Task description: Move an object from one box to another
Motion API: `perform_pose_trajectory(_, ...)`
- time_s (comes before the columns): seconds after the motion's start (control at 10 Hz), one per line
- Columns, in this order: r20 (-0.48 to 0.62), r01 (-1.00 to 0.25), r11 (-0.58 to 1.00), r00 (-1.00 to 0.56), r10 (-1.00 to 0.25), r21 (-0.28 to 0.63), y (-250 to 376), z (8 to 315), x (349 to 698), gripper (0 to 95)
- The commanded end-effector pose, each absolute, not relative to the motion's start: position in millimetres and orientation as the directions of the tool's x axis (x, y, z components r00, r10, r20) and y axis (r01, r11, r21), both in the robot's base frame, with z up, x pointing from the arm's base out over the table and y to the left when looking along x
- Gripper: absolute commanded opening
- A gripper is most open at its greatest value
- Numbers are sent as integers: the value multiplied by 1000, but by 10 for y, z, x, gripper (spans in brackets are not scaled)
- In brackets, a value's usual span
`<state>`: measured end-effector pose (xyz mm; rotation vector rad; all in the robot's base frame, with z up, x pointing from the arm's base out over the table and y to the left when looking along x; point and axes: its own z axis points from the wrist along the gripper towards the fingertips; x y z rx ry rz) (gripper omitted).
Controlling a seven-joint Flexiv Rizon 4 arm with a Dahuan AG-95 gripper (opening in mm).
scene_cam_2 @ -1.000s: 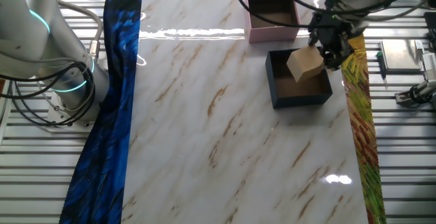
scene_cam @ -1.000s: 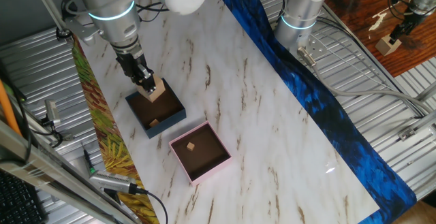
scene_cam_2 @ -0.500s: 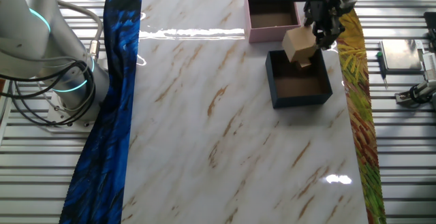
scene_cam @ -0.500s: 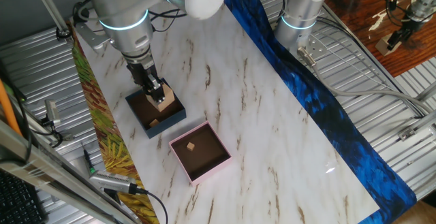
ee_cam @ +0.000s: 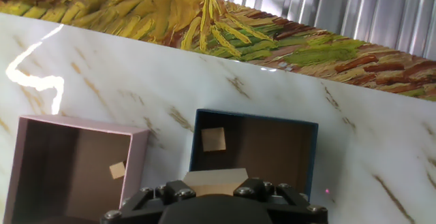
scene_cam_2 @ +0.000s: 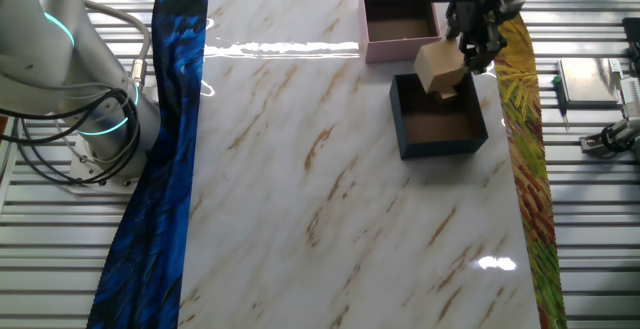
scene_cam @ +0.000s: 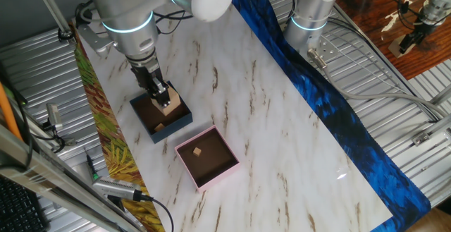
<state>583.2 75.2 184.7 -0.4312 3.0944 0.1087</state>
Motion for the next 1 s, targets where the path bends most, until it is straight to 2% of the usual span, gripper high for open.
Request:
perform_pose_trajectory(0.1, -38, -356, 933, -934, -355, 46, 750, 1851, 5827, 0)
perform_pose_trajectory(0.5, -26, -334, 941, -942, -334, 51, 811, 1863, 5819, 0)
perform_pose_trajectory(0.7, -24, -275, 960, -961, -274, 57, 1278, 1934, 5769, 0)
perform_pose_trajectory(1.0, -25, -247, 967, -969, -246, 63, 1431, 1929, 5780, 0)
